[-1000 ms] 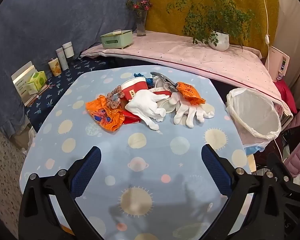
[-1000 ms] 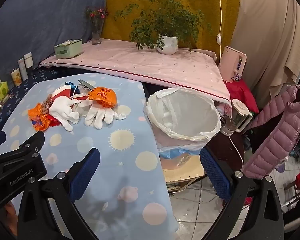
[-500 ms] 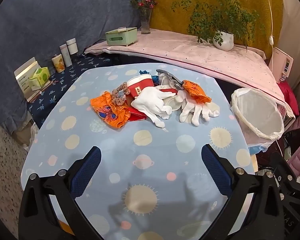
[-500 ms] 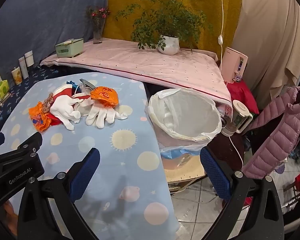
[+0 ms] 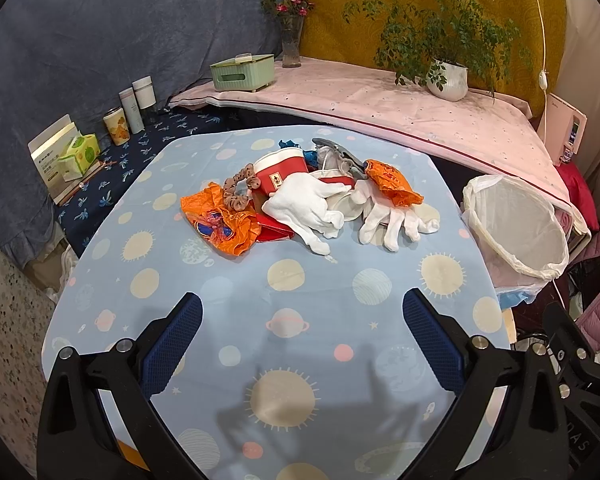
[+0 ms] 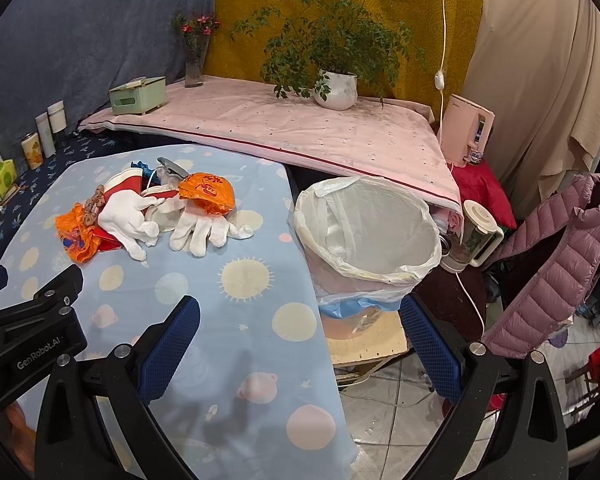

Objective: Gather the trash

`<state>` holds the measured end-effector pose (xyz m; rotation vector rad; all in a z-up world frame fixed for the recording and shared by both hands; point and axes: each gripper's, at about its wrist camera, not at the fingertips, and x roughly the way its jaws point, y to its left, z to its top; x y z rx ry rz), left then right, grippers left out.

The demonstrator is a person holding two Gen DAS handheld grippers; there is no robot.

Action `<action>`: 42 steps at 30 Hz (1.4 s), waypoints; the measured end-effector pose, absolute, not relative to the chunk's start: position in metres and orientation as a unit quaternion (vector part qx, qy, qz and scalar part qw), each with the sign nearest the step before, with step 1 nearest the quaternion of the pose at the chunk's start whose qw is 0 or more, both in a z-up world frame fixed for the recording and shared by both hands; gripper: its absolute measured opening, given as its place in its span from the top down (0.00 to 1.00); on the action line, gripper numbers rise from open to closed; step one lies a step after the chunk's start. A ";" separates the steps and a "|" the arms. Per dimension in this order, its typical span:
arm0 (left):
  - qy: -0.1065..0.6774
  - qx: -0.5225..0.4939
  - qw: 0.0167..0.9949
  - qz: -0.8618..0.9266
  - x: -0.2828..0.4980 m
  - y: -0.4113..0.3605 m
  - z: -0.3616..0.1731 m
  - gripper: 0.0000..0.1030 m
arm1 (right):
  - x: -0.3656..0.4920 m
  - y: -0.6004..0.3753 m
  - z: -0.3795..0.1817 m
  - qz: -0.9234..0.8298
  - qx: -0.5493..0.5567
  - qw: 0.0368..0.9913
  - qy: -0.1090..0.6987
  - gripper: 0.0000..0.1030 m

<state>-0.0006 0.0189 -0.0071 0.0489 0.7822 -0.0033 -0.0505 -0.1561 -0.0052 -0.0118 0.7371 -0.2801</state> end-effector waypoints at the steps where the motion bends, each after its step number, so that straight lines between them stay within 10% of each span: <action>1: 0.381 0.025 0.924 -0.002 0.000 0.020 -0.008 0.07 | -0.051 -0.155 -0.005 -0.137 -0.005 0.923 0.359 0.07; 42: 0.374 0.032 0.927 -0.004 -0.001 0.003 0.004 0.07 | -0.050 -0.159 -0.001 -0.139 -0.007 0.923 0.358 0.07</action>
